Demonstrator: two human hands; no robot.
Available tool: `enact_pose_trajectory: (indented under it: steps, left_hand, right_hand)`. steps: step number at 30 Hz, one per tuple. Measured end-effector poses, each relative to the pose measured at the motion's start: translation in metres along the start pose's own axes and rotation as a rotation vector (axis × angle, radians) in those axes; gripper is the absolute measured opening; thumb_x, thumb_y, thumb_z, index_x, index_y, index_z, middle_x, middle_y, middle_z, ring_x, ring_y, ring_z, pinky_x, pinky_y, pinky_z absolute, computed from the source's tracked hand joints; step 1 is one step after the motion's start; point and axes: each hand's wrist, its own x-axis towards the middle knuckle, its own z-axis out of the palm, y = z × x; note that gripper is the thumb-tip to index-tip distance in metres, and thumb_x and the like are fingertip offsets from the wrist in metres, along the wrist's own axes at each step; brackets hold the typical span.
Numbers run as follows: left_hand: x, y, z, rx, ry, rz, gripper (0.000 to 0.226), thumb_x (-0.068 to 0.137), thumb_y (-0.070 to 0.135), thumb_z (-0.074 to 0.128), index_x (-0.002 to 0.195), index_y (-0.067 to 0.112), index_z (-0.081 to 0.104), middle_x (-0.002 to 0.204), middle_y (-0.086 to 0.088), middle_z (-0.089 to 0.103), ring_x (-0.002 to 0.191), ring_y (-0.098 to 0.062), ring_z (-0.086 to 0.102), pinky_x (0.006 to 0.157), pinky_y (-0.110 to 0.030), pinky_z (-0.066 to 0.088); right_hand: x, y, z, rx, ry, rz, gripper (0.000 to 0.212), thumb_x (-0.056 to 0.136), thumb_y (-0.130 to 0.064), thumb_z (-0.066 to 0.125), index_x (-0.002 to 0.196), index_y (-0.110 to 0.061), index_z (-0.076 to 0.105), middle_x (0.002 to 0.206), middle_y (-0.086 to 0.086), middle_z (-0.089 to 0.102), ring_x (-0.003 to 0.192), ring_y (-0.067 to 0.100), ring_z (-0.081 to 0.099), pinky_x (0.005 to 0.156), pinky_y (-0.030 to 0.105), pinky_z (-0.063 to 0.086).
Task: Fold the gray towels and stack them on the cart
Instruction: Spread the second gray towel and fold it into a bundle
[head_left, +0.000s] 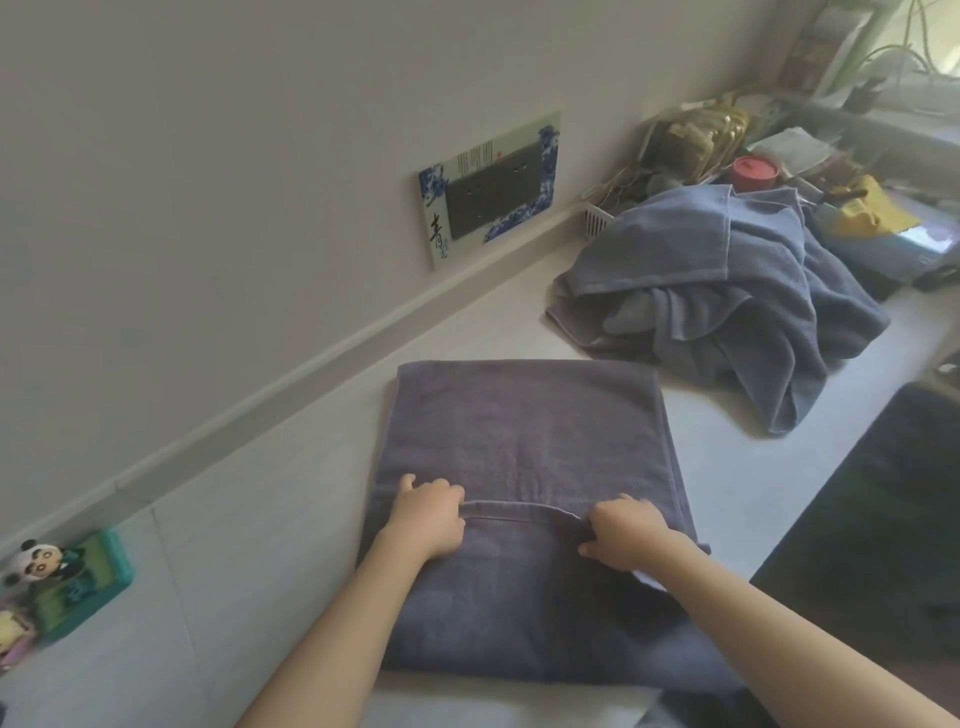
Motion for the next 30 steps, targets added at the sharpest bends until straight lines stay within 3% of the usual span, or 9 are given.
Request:
enact_pose_trajectory:
  steps: [10, 15, 21, 24, 28, 30]
  left_hand:
    - [0.002, 0.005, 0.0, -0.053, 0.024, -0.043, 0.03, 0.09, 0.025, 0.042, 0.115, 0.013, 0.055, 0.12, -0.007, 0.056, 0.112, -0.025, 0.052, 0.106, -0.033, 0.024]
    - [0.003, 0.011, 0.008, -0.03, 0.103, -0.081, 0.032, 0.091, 0.026, 0.042, 0.118, 0.012, 0.053, 0.122, -0.007, 0.055, 0.114, -0.025, 0.051, 0.108, -0.034, 0.023]
    - [-0.005, 0.013, 0.012, -0.207, 0.198, -0.151, 0.024, 0.089, 0.018, 0.042, 0.109, 0.009, 0.053, 0.114, -0.01, 0.059, 0.106, -0.033, 0.051, 0.088, -0.035, 0.04]
    - [-0.003, 0.014, 0.012, -0.121, 0.239, -0.145, 0.024, 0.09, 0.019, 0.04, 0.109, 0.013, 0.053, 0.11, -0.006, 0.063, 0.102, -0.029, 0.055, 0.093, -0.034, 0.034]
    - [-0.001, 0.017, 0.019, 0.015, 0.273, -0.15, 0.024, 0.092, 0.023, 0.042, 0.113, 0.018, 0.052, 0.114, -0.003, 0.06, 0.111, -0.024, 0.051, 0.103, -0.038, 0.025]
    - [-0.006, 0.022, 0.025, 0.045, 0.45, -0.166, 0.025, 0.085, 0.025, 0.061, 0.108, 0.017, 0.058, 0.109, -0.004, 0.061, 0.107, -0.026, 0.054, 0.104, -0.043, 0.03]
  right_hand:
    - [0.0, 0.029, -0.015, -0.174, 0.044, 0.082, 0.04, 0.087, -0.049, 0.055, 0.113, -0.019, 0.06, 0.12, 0.002, 0.06, 0.121, 0.024, 0.044, 0.103, 0.036, 0.026]
    - [-0.001, 0.042, -0.016, -0.087, 0.068, 0.111, 0.034, 0.091, -0.043, 0.051, 0.114, -0.019, 0.058, 0.118, 0.001, 0.06, 0.117, 0.023, 0.049, 0.093, 0.034, 0.039]
    - [-0.006, 0.042, -0.015, 0.006, 0.151, 0.11, 0.029, 0.098, -0.034, 0.039, 0.117, -0.019, 0.055, 0.119, 0.004, 0.06, 0.109, 0.026, 0.056, 0.084, 0.032, 0.044]
    - [-0.006, 0.04, -0.006, -0.052, 0.274, 0.131, 0.027, 0.099, -0.031, 0.038, 0.115, -0.017, 0.054, 0.116, 0.005, 0.063, 0.109, 0.026, 0.056, 0.083, 0.031, 0.042]
    - [-0.003, 0.034, 0.008, -0.106, 0.309, 0.178, 0.024, 0.096, -0.023, 0.043, 0.117, -0.016, 0.052, 0.12, 0.003, 0.061, 0.116, 0.024, 0.05, 0.093, 0.031, 0.035]
    - [-0.006, 0.029, 0.012, -0.134, 0.369, 0.22, 0.03, 0.093, -0.017, 0.043, 0.122, -0.015, 0.048, 0.127, 0.005, 0.055, 0.122, 0.025, 0.044, 0.104, 0.033, 0.029]
